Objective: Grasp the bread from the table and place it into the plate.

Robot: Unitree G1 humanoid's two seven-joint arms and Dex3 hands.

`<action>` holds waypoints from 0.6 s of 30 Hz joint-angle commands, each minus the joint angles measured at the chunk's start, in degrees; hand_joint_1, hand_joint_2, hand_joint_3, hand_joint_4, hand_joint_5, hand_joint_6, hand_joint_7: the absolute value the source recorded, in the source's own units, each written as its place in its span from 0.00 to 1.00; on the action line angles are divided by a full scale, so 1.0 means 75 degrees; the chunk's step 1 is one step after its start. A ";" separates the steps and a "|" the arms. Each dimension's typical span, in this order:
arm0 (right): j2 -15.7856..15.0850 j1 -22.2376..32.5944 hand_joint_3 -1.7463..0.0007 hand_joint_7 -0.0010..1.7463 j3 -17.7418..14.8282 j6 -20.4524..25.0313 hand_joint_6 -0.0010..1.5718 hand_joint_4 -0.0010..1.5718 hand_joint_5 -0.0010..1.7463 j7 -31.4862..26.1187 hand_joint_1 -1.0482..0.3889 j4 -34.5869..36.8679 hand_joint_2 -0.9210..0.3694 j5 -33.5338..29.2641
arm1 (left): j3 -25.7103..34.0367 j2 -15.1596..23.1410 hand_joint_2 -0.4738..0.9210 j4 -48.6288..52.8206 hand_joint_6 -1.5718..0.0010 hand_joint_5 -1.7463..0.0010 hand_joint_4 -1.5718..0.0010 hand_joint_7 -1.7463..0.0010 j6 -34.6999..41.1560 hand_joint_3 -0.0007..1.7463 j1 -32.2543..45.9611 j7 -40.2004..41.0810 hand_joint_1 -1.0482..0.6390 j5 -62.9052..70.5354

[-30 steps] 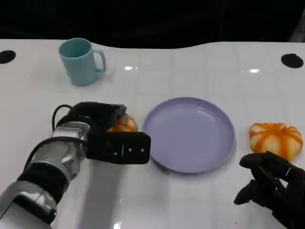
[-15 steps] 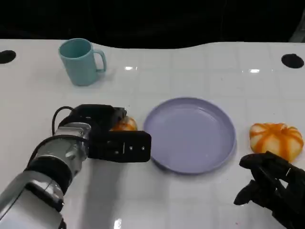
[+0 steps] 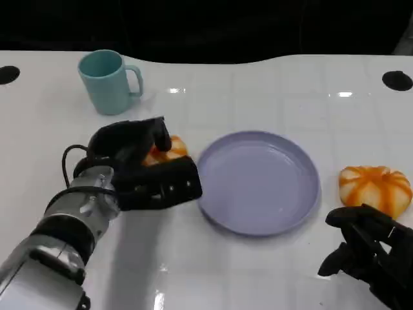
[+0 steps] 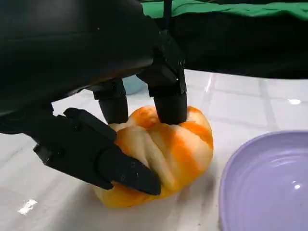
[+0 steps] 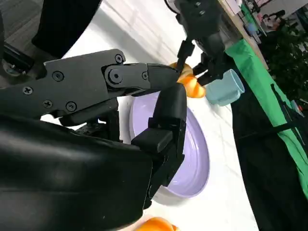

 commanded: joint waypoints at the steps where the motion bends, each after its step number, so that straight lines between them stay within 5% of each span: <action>1: -0.0118 -0.0015 0.87 0.67 -0.0076 0.0081 0.33 0.38 0.83 -0.0036 0.41 0.0018 0.00 0.0018 | 0.0489 0.0154 0.82 -0.0332 0.61 0.00 0.48 0.00 0.0013 0.52 -0.0218 -0.0213 0.53 -0.0532; 12: -0.0141 -0.0053 0.86 0.67 -0.0073 0.0031 0.33 0.39 0.83 0.0060 0.41 0.0078 0.00 -0.0008 | 0.0787 0.0172 0.79 -0.1100 0.61 0.00 0.50 0.02 0.0052 0.54 -0.0452 -0.0823 0.54 -0.0856; 18: -0.0149 -0.0082 0.85 0.67 -0.0101 0.0135 0.34 0.39 0.83 0.0012 0.41 0.0074 0.00 0.0025 | 0.0007 -0.0170 0.74 -0.1506 0.59 0.00 0.48 0.00 -0.1248 0.59 -0.0795 -0.0697 0.53 -0.0237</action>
